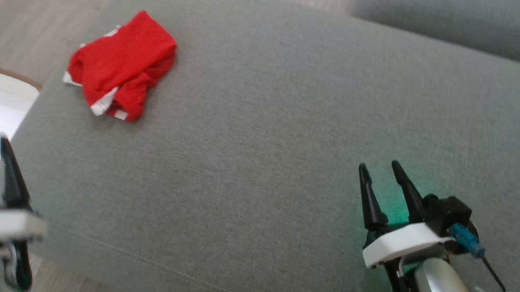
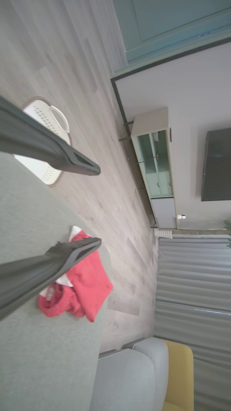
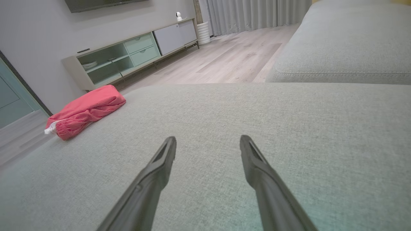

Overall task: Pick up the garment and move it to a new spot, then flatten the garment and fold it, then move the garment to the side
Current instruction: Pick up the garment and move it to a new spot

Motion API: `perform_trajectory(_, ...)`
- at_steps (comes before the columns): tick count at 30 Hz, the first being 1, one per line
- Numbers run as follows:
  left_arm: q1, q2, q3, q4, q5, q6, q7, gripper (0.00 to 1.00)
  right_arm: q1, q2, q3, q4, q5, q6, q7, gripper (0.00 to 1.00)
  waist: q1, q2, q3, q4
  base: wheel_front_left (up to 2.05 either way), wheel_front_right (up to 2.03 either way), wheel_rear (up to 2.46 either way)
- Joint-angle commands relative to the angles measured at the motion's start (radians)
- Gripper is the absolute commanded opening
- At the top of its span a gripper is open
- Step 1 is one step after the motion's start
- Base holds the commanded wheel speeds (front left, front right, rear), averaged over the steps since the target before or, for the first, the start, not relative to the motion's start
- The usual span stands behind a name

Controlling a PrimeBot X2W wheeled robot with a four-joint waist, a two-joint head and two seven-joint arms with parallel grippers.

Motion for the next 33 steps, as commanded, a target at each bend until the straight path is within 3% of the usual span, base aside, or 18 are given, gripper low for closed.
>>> perform_trajectory(1, -0.072, 0.044, 0.032, -0.009, 0.009, -0.007, -0.005, 1.0, -0.042, -0.001, 0.019, -0.033, -0.009, 0.007, -0.01, 1.0, -0.0001, 0.0, 0.045, -0.032, 0.0, 0.0, 0.0)
perform_trajectory(11, -0.384, 0.178, -0.073, 0.285, 0.004, -0.06, 0.011, 1.0, -0.099, -0.001, 0.029, -0.067, -0.051, 0.007, -0.01, 1.0, -0.0001, 0.0, 0.158, -0.121, 0.0, 0.0, 0.0)
perform_trajectory(14, -0.474, 0.233, -0.132, 0.434, -0.034, -0.066, 0.046, 1.0, -0.114, -0.001, 0.042, -0.085, -0.057, 0.007, -0.01, 1.0, -0.0001, 0.0, 0.194, -0.161, 0.0, 0.0, 0.0)
perform_trajectory(21, -0.547, 0.284, -0.261, 0.591, -0.184, -0.067, 0.124, 1.0, -0.122, -0.001, 0.023, -0.097, -0.08, 0.007, -0.01, 1.0, -0.0001, 0.0, 0.244, -0.215, 0.0, 0.0, 0.0)
perform_trajectory(28, -0.586, 0.312, -0.304, 0.689, -0.233, -0.067, 0.148, 1.0, -0.125, -0.001, 0.002, -0.103, -0.094, 0.007, -0.01, 1.0, -0.0001, 0.0, 0.271, -0.226, 0.0, 0.0, 0.0)
perform_trajectory(29, -0.592, 0.313, -0.3, 0.702, -0.24, -0.067, 0.143, 0.71, -0.126, -0.001, 0.0, -0.103, -0.094, 0.007, -0.01, 1.0, -0.0001, 0.0, 0.273, -0.226, 0.0, 0.0, 0.0)
perform_trajectory(30, -0.597, 0.31, -0.297, 0.712, -0.25, -0.067, 0.137, 0.15, -0.128, -0.001, -0.001, -0.103, -0.092, 0.007, -0.01, 1.0, -0.0001, 0.0, 0.274, -0.228, 0.0, 0.0, 0.0)
perform_trajectory(31, -0.601, 0.311, -0.3, 0.719, -0.251, -0.067, 0.126, 0.0, -0.132, -0.001, -0.001, -0.102, -0.089, 0.007, -0.01, 1.0, -0.0001, 0.0, 0.274, -0.23, 0.0, 0.0, 0.0)
perform_trajectory(33, -0.612, 0.318, -0.311, 0.724, -0.25, -0.067, 0.105, 0.0, -0.137, -0.001, -0.001, -0.097, -0.081, 0.007, -0.01, 1.0, -0.0001, 0.0, 0.27, -0.232, 0.0, 0.0, 0.0)
